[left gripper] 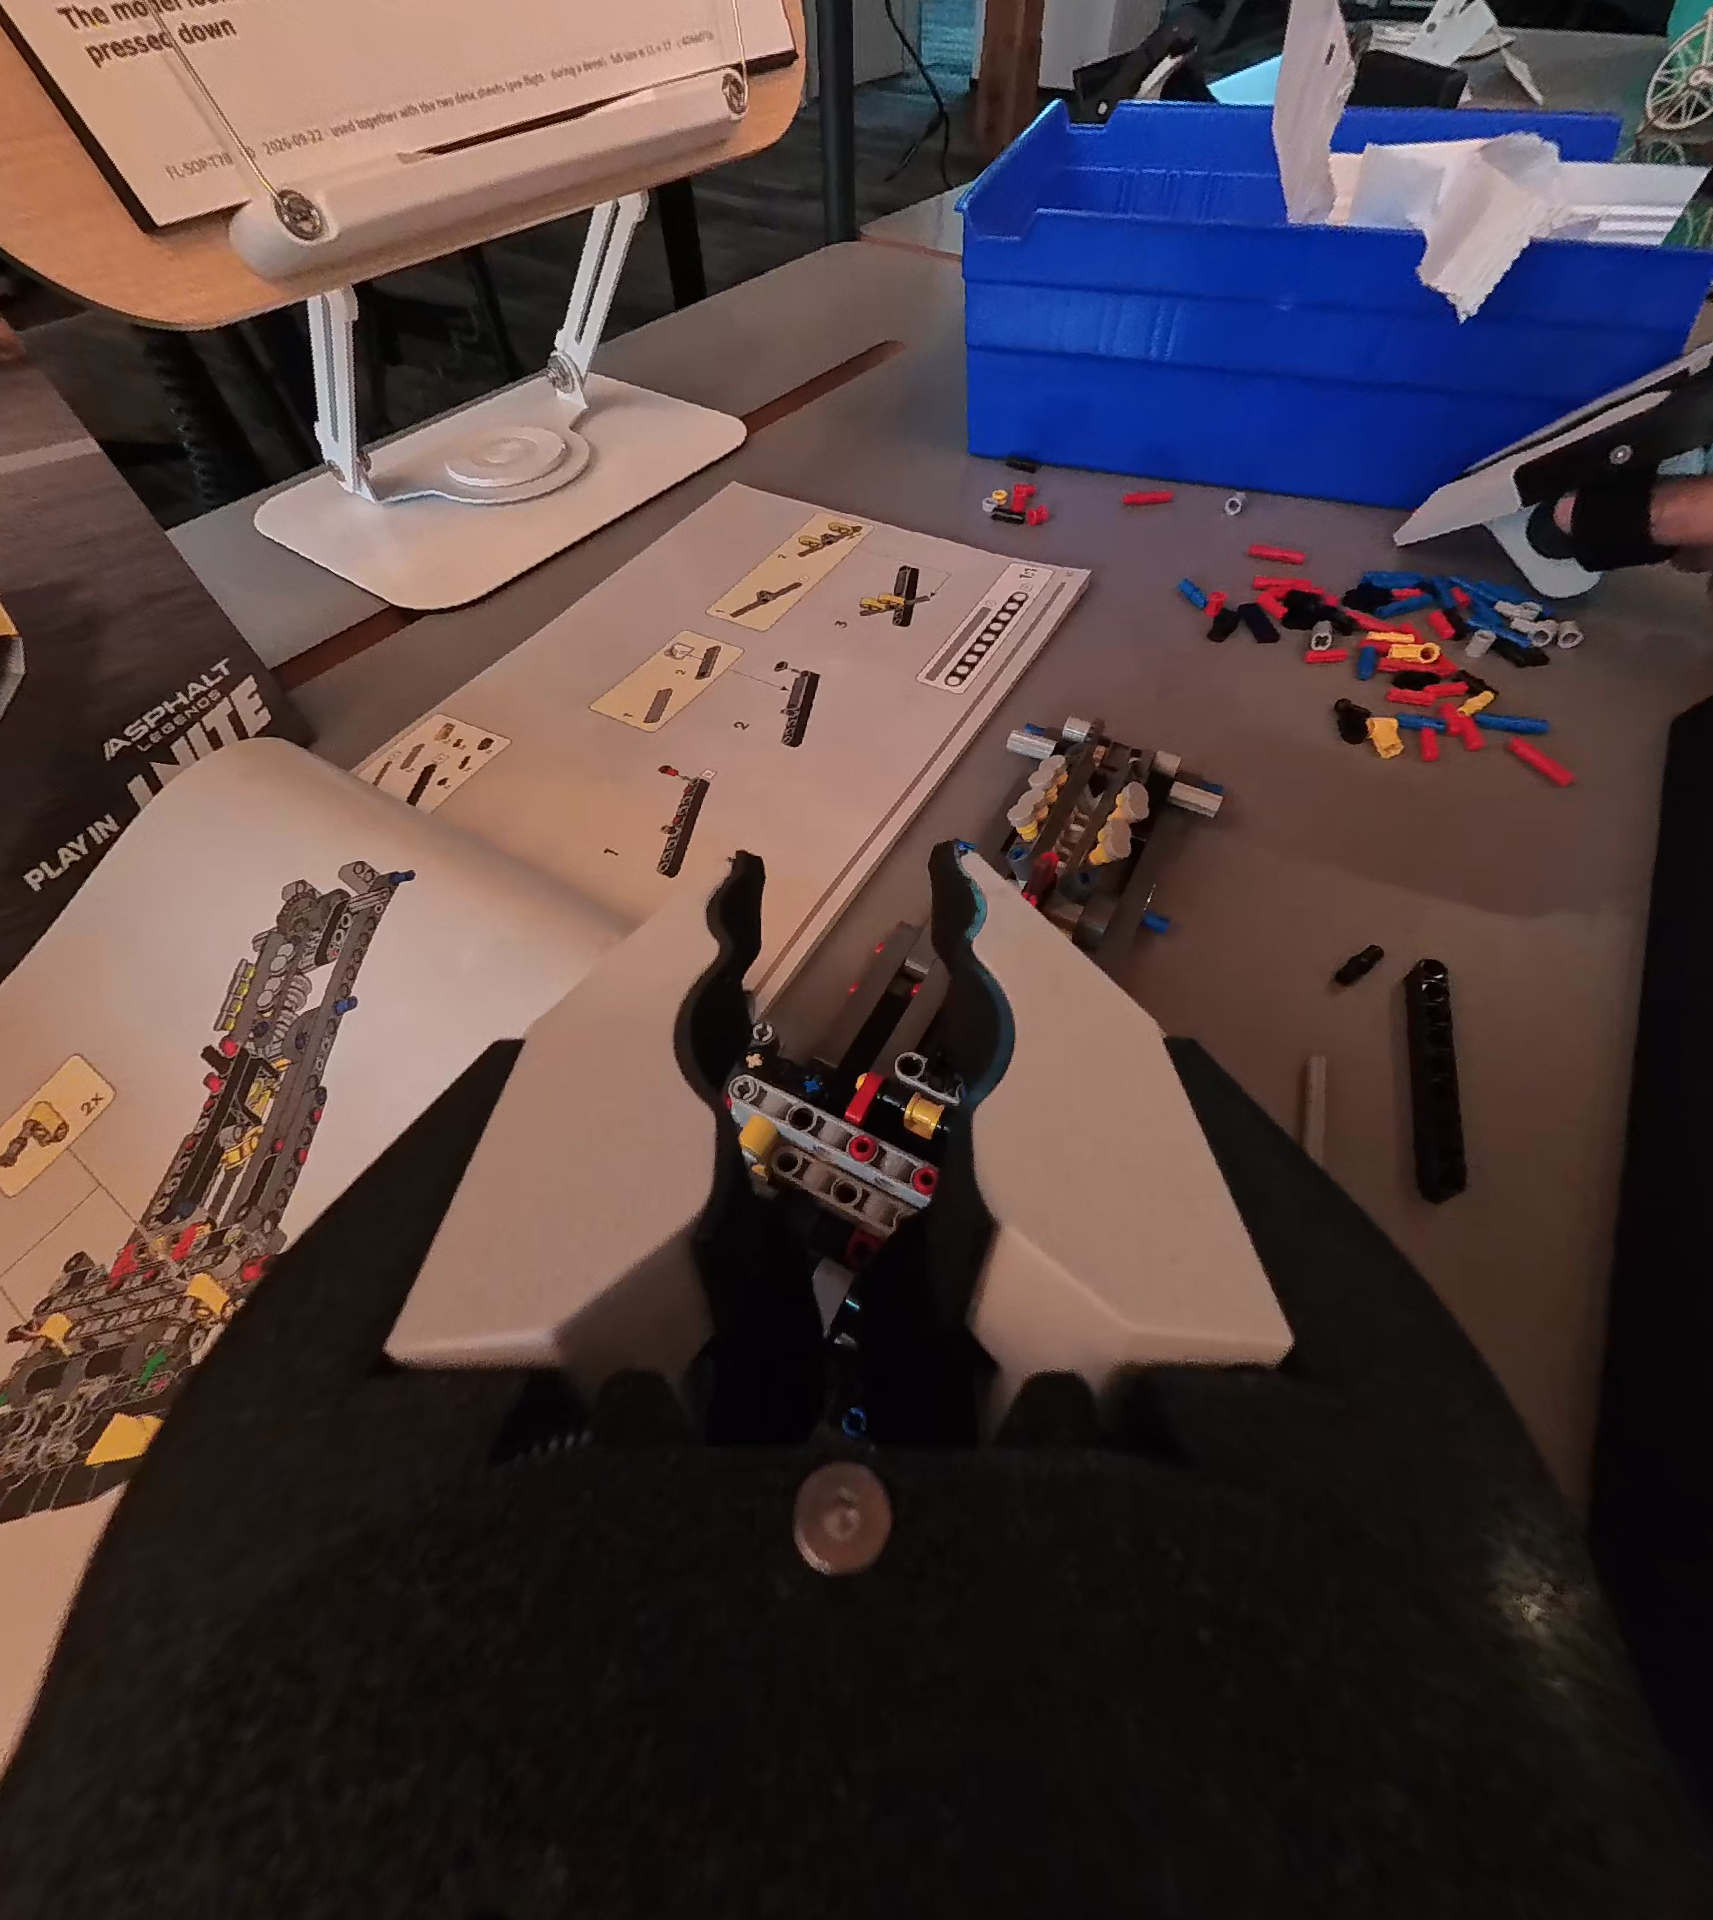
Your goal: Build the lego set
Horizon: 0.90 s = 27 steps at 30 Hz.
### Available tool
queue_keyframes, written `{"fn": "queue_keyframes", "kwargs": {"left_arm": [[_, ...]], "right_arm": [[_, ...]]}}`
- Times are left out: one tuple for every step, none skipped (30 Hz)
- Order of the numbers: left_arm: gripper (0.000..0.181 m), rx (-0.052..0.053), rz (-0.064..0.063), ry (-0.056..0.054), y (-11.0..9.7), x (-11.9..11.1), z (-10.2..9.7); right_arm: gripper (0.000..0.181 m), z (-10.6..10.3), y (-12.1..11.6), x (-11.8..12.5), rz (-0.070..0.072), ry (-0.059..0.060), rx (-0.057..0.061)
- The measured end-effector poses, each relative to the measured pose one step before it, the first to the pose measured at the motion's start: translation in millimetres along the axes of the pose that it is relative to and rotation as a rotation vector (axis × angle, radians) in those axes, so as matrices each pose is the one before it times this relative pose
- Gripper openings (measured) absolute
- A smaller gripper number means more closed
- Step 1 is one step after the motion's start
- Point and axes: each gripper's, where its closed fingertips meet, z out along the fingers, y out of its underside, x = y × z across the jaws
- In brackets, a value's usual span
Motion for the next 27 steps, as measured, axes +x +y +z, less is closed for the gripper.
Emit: {"fn": "queue_keyframes", "kwargs": {"left_arm": [[0.03, 0.0011, -0.0012, 0.0009, -0.26, -0.11, -0.16], [0.03, 0.0015, 0.0004, 0.0002, -0.38, -0.03, -0.28], [0.03, 0.0018, 0.0012, -0.0006, -0.48, -0.02, -0.41], [0.03, 0.0013, 0.0013, -0.001, -0.35, -0.16, -0.31], [0.03, -0.0006, 0.0015, -0.0017, 0.16, -0.35, -0.23], [0.03, -0.0023, 0.0025, -0.0026, 0.44, -0.45, -0.22], [0.03, -0.0011, 0.0029, -0.0048, 0.36, -0.88, -0.32], [0.031, -0.0002, 0.0013, -0.0031, 0.41, -0.64, -0.17], [0.031, -0.0012, -0.0015, 0.0, 0.35, -0.19, 0.02], [0.031, -0.0006, -0.002, 0.0016, 0.18, 0.07, 0.02], [0.03, 0.0003, 0.0, 0.0011, -0.08, 0.27, 0.11], [0.031, 0.0005, 0.0018, -0.0003, -0.11, 0.23, 0.1], [0.031, -0.0006, 0.0021, -0.0005, 0.06, 0.12, 0.25], [0.03, -0.0019, 0.001, -0.0002, 0.36, 0.06, 0.43], [0.03, -0.0022, 0.0, 0.0007, 0.49, 0.15, 0.46], [0.031, -0.0013, -0.0005, 0.001, 0.27, 0.22, 0.49], [0.03, -0.0004, -0.0003, 0.002, 0.09, 0.54, 0.4], [0.03, 0.0001, 0.0004, 0.0021, -0.21, 0.6, 0.45], [0.03, -0.0002, 0.0018, 0.0013, -0.13, 0.58, 0.32], [0.03, -0.0015, 0.0029, -0.0001, 0.07, 0.32, 0.45], [0.03, -0.0019, 0.0027, -0.0013, 0.33, -0.04, 0.19], [0.03, -0.0012, 0.0016, -0.0018, 0.37, -0.14, 0.2], [0.03, -0.001, -0.0004, -0.0015, 0.51, -0.46, 0.11], [0.03, -0.0012, -0.0025, -0.0006, 0.51, -0.48, 0.21], [0.03, -0.0005, -0.0032, 0.0004, 0.27, -0.41, 0.1], [0.03, 0.0006, -0.0029, 0.0009, -0.13, -0.28, -0.04], [0.03, 0.0018, -0.0024, 0.0007, -0.4, -0.15, -0.01]], "right_arm": [[0.014, 0.21, -0.12, -0.65, -0.0001, -0.0046, 0.0006], [0.012, 0.11, 0.12, -0.86, -0.001, -0.005, 0.0004], [0.01, 0.02, 0.26, -1.22, 0.0035, -0.0083, 0.0003], [0.008, -0.44, 0.59, -0.4, 0.0045, -0.0046, -0.0011], [0.007, -0.86, 0.85, -0.18, -0.0002, -0.0024, -0.0015], [0.007, -1.07, 0.98, -0.11, -0.004, -0.0028, -0.0002], [0.009, -1.31, 0.93, 0.61, -0.0083, 0.0012, -0.0002], [0.013, -1.19, 0.8, 0.68, -0.0094, 0.0014, 0.0019], [0.017, -1.14, 0.88, 0.57, -0.0074, 0.0, 0.0004], [0.021, -1.63, 1.17, 0.02, -0.0009, -0.0027, -0.0022], [0.023, -1.93, 0.71, -3.02, 0.0031, -0.0199, 0.0038], [0.023, -2.52, 0.38, -1.84, 0.0033, -0.0099, 0.0092], [0.022, -2.29, 0.14, 0.17, -0.0038, 0.0031, 0.0103], [0.022, -1.28, 0.3, 0.42, -0.0049, 0.0011, 0.0058], [0.021, -0.23, 1.34, 1.36, 0.0006, 0.0024, -0.0042], [0.022, 0.65, 0.6, 1.4, 0.0077, -0.0025, -0.0003], [0.022, 1.29, -0.08, -0.11, 0.0155, -0.0135, 0.0041], [0.021, 1.8, -0.08, -1.04, 0.0153, -0.02, 0.0014], [0.021, 2.11, 0.0, -0.04, 0.0084, -0.0092, -0.0012], [0.02, 1.37, -1.14, 0.93, -0.004, 0.002, 0.0088], [0.018, 1.03, -1.02, 1.06, -0.0083, 0.0051, 0.0039], [0.017, 0.88, -0.77, 0.27, -0.0037, -0.0007, 0.0027], [0.013, 0.43, -0.34, 0.29, 0.0012, -0.0014, 0.003], [0.005, 0.07, 0.13, 0.7, 0.0005, 0.0007, -0.0005], [0.005, -0.03, 0.06, -0.05, 0.0025, -0.0043, -0.0021], [0.005, -0.39, 0.34, -0.79, 0.0041, -0.0068, -0.0053], [0.005, -0.85, 0.27, -2.83, -0.0011, -0.0171, -0.0103]]}}
